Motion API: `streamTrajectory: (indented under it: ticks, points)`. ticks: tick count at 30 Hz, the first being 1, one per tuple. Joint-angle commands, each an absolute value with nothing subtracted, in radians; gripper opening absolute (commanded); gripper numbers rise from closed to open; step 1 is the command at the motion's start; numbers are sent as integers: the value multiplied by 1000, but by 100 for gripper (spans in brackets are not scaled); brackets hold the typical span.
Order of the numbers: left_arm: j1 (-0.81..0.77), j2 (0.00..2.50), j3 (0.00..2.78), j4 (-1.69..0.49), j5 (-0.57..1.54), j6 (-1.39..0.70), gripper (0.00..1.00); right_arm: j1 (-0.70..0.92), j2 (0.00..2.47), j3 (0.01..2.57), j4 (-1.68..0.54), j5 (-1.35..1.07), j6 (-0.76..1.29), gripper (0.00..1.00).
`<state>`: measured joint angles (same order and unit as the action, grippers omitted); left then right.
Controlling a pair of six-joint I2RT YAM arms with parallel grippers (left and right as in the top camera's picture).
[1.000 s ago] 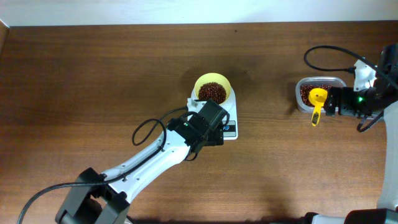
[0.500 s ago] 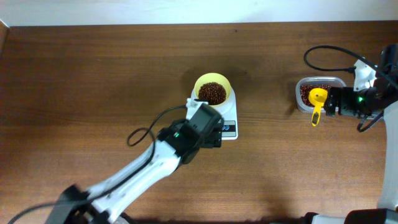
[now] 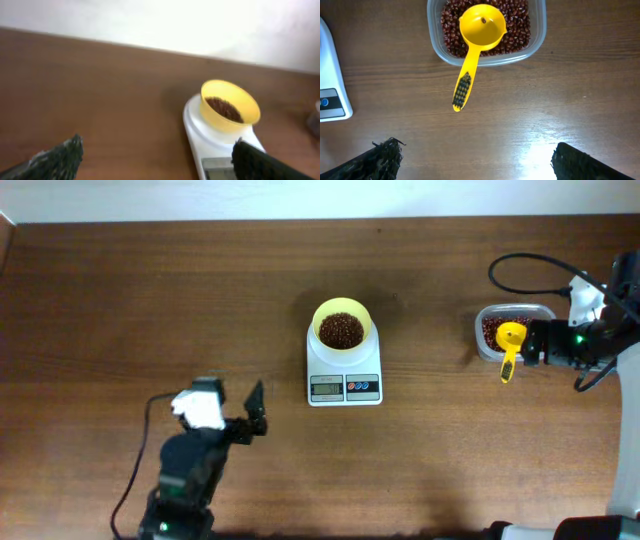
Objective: Scoop item into bowl and weigh 50g on scale
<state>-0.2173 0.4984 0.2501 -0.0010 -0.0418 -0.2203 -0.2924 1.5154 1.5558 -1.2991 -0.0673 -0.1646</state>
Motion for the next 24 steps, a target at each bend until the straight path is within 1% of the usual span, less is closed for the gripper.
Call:
streamTrajectory:
  ticks: [1, 3, 9, 14, 18, 21, 24]
  points:
    - [-105, 364, 98, 142, 49, -184, 99, -296, 1510, 1573, -1297, -55, -168, 99]
    - [-67, 289, 56, 171, 49, -152, 99, -296, 1510, 1573, -1297, -55, -168, 99]
    - [-4, 25, 9, 134, 57, -68, 99, -296, 1510, 1573, -1297, -55, -168, 99]
    - [1, 4, 9, 96, 92, -2, 99, -296, 1510, 1573, -1297, -55, -168, 99]
    - [1, 4, 9, 60, 91, -2, 99, -296, 1510, 1573, -1297, -55, -168, 99]
    - [1, 4, 9, -59, 101, -2, 99, -296, 1510, 1573, -1297, -55, -168, 99]
    - [4, 4, 9, -73, 128, 55, 99, -296, 1510, 1573, -1297, -55, -168, 99]
